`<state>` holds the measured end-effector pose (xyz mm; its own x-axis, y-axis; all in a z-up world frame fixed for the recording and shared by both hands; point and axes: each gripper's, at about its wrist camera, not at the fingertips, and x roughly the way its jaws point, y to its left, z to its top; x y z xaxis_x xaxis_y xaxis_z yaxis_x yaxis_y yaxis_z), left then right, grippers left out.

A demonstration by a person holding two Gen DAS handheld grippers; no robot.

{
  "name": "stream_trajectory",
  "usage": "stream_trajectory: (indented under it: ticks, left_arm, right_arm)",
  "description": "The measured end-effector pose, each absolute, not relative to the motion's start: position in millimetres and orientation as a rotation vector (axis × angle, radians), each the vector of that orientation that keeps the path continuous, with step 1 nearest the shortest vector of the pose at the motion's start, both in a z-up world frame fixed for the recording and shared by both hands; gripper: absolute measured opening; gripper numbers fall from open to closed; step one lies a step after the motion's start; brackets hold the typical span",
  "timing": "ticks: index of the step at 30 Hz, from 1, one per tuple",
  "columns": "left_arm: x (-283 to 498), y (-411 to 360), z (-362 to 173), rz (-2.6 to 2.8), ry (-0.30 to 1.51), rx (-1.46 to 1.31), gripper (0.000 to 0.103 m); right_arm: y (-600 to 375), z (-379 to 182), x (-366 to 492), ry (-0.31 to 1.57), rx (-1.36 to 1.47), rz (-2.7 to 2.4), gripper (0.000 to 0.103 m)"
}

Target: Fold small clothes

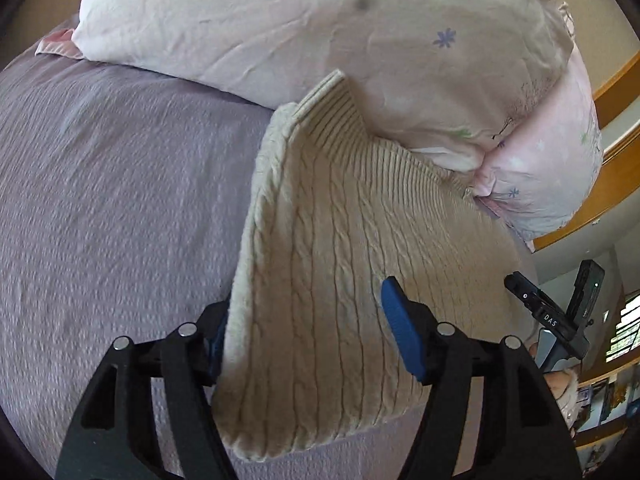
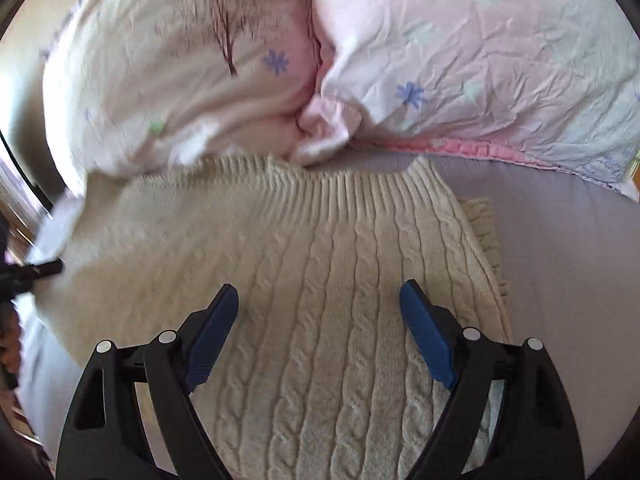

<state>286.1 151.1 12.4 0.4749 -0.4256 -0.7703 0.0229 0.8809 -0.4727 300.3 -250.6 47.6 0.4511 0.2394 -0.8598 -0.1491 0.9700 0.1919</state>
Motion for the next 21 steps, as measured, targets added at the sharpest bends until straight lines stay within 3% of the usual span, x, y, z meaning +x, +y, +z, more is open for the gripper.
stream_trajectory:
  ticks: [4, 7, 8, 9, 12, 17, 21]
  left_arm:
    - [285.4, 137.3, 12.4, -0.231, 1.054, -0.382, 0.065]
    - [288.5, 137.3, 14.7, -0.193, 1.052, -0.387, 0.052]
    - [289.6, 137.3, 14.2, -0.179, 1.051, -0.390, 0.045]
    - [290.9, 138.3, 13.3, -0.184, 1.054, -0.406, 0.031]
    - [291.8, 142.9, 16.5, -0.180, 1.058, -0.460, 0.018]
    - [293.1, 112.2, 73.4, -0.252, 0.968, -0.500, 0.014]
    - [296.3, 11.7, 126.6, -0.444, 0.906, -0.414, 0.013]
  right_arm:
    - [-239.3, 46.9, 293.4, 1.060, -0.009, 0.204, 0.088]
    - [-255.1, 53.9, 286.8, 1.056, 0.086, 0.231, 0.090]
    - [-259.6, 55.4, 285.9, 1.053, 0.116, 0.238, 0.090]
    - [-266.4, 57.6, 283.3, 1.049, 0.155, 0.248, 0.090]
    - [-276.7, 67.6, 278.7, 1.043, 0.226, 0.267, 0.090]
    - [-301.5, 83.8, 267.5, 0.973, 0.301, 0.277, 0.090]
    - [-348.9, 102.5, 250.7, 0.883, 0.404, 0.228, 0.090]
